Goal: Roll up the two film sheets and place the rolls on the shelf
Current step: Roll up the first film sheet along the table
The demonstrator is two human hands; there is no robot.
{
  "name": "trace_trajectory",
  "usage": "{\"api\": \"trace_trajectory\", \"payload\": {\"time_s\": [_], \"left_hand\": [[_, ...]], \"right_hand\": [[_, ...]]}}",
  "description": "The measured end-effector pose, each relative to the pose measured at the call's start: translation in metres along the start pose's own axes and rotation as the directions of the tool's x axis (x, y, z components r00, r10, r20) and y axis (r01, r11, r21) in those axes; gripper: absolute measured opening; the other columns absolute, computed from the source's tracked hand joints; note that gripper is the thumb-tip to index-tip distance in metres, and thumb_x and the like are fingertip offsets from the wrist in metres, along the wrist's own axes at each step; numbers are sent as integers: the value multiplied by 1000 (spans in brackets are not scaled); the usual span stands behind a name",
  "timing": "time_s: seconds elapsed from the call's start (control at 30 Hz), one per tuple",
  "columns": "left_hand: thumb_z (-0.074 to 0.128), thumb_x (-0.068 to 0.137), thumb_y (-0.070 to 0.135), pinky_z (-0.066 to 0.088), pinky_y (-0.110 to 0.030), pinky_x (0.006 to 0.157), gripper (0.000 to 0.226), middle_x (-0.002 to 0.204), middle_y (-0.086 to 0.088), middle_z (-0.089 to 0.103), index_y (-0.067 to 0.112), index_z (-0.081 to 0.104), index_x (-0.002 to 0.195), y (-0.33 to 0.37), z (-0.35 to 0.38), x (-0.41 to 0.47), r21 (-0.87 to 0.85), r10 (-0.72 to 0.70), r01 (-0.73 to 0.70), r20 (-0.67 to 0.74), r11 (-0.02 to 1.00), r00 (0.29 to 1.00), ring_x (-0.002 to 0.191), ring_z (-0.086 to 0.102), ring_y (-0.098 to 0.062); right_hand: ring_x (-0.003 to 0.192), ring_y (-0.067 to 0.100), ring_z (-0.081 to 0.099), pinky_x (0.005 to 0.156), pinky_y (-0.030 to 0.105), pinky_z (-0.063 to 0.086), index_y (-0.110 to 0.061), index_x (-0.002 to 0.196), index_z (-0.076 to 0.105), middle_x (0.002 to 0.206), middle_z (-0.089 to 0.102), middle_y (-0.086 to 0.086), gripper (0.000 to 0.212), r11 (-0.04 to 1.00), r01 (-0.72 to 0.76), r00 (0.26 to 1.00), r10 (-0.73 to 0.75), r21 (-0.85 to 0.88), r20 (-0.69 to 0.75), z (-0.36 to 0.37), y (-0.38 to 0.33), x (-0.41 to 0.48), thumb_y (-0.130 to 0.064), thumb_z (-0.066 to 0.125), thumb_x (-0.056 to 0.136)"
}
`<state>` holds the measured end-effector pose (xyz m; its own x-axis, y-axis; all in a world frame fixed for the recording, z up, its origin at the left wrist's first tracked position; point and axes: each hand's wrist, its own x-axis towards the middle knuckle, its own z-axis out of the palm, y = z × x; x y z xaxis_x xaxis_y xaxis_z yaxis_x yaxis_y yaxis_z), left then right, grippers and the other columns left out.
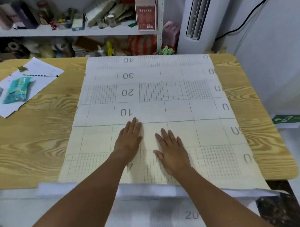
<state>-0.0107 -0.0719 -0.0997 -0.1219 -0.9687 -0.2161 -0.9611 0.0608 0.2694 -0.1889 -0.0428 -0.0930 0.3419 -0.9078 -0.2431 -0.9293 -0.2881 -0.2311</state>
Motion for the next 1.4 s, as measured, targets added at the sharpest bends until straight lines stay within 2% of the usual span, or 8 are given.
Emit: {"api": "trace_trajectory", "payload": {"time_s": [0.43,0.57,0.7,0.77,0.9,1.17,1.27,1.4], "left_hand": [[28,95,48,-2,-34,116,63,155,5,-6,22,3,146,15,11,-7,-10,49,-49,-22,999,999,142,-9,-14],[23,94,51,0,-35,116,63,156,5,-4,21,6,147,16,11,2,-2,48,-48,-46,999,998,142,-7,-14],[29,97,39,2,-36,117,57,156,4,-2,22,7,146,19,11,14,-4,59,-59,-58,998,997,142,-6,-15],[28,97,39,1,-36,117,57,156,4,-4,22,6,146,20,10,19,2,59,-59,-42,998,997,142,-7,-14],[28,95,49,-1,-34,116,63,156,6,-3,23,5,147,17,7,22,39,70,-69,-42,997,997,142,-6,-13],[32,94,50,3,-34,116,64,156,5,2,21,9,146,11,0,31,57,100,-98,-25,993,995,143,-1,-14],[33,93,50,7,-35,117,64,156,5,5,21,12,146,8,-2,37,51,101,-100,-6,994,995,142,2,-15],[33,96,44,11,-33,113,55,154,3,15,20,21,144,7,-8,44,75,113,-112,-5,991,994,141,13,-17]], "right_hand": [[144,17,-9,117,38,-1,-22,149,8,158,-6,-2,57,998,-22,999,24,63,-35,-13,9,37,-41,30,100],[143,20,12,116,36,9,-19,145,26,157,13,3,49,982,-7,985,39,186,-169,-25,-3,35,-36,34,100],[114,24,52,99,34,35,-14,125,54,128,56,4,32,944,95,915,43,317,-401,-42,-21,9,-26,44,97],[103,20,56,91,31,40,-14,112,61,112,63,0,27,943,177,846,1,283,-533,-47,-26,-14,-23,43,95],[104,20,51,91,32,40,-15,108,62,110,63,3,22,945,299,719,-131,133,-683,-25,-12,-59,-21,45,94],[102,18,49,90,32,41,-19,109,61,111,61,3,34,973,231,775,-196,-19,-601,19,18,-66,-43,44,93],[100,18,50,87,33,45,-18,103,66,109,63,3,37,973,232,781,-192,-8,-594,24,16,-59,-46,51,86],[92,16,51,81,29,39,-17,91,69,98,64,1,37,959,282,772,-250,-38,-585,28,16,-51,-49,54,81]]}}
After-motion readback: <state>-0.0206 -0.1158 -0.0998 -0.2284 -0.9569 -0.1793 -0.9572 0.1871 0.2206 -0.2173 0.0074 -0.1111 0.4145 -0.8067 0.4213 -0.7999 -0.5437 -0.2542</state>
